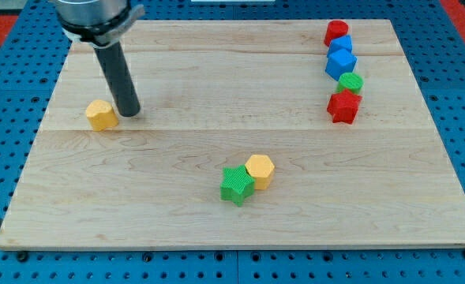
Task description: Move the blue cube right to the yellow heart
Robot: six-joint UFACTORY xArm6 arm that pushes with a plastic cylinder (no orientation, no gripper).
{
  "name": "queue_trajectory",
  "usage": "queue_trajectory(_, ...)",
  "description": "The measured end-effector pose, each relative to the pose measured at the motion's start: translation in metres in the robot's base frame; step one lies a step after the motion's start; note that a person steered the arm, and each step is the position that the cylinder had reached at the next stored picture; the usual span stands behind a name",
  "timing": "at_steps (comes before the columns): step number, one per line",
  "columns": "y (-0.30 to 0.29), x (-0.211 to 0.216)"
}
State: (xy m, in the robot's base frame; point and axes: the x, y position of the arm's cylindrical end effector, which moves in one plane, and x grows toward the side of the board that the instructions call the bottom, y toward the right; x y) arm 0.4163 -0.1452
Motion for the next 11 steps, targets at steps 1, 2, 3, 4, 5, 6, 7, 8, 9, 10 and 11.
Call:
queue_trajectory(1,-0.039,0.024)
queue_trajectory(2,-0.074,-0.014)
queue_trajectory(3,-0.046,-0.014)
queue_trajectory(4,-0.003,-0.027)
queue_trajectory(5,0.004,-0.028)
queue_trajectory(6,0.011,-0.005)
queue_trajectory(7,0.077,0.025)
queue_trajectory(8,0.196,0.025)
queue_trajectory(9,0.309,0.045)
queue_trajectory(10,0.386,0.037)
queue_trajectory(11,0.392,-0.062)
